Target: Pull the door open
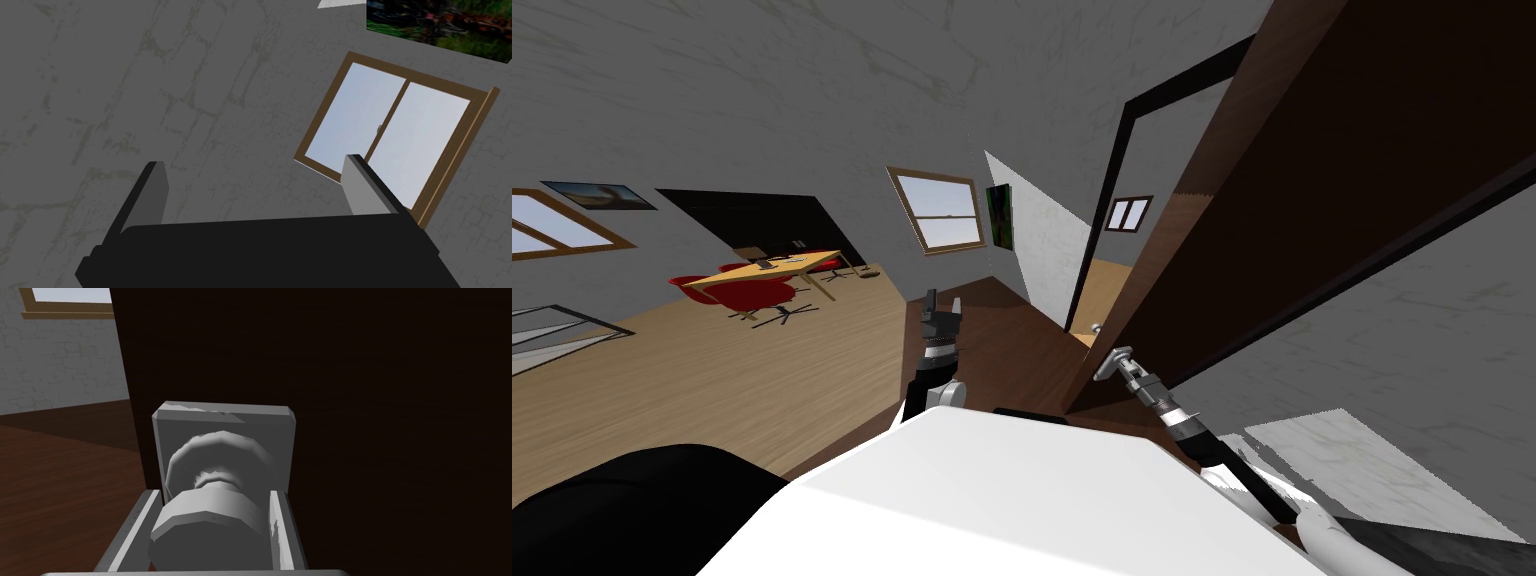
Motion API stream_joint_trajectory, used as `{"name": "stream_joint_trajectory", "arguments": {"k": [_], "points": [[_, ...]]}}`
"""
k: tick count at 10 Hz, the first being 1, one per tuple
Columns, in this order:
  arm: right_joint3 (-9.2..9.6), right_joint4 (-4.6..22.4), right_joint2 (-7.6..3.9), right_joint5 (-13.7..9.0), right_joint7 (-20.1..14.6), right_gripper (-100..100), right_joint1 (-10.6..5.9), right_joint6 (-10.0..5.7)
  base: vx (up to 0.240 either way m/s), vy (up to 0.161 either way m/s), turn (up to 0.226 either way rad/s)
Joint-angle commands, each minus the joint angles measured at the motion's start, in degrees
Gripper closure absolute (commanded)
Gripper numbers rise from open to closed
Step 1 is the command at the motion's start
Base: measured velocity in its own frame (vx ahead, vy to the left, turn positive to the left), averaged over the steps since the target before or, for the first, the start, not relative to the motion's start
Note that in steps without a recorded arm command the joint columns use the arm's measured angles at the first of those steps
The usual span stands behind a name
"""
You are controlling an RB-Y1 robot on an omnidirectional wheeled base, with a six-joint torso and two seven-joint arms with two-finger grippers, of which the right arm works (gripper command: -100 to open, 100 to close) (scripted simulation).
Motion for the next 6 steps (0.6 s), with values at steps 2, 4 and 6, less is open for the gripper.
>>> {"name": "stream_joint_trajectory", "arguments": {"k": [2, 4, 6], "points": [[-0.03, 0.1, -0.06, 0.0, 0.0, 100, 0.04, -0.05, 0.0, -0.004, -0.007], [0.31, 0.4, -0.26, 0.3, -0.5, 100, 0.01, -0.67, 0.0, -0.002, 0.001], [0.31, 0.4, -0.26, 0.3, -0.5, 100, 0.01, -0.67, 0.0, 0.001, 0.005]]}}
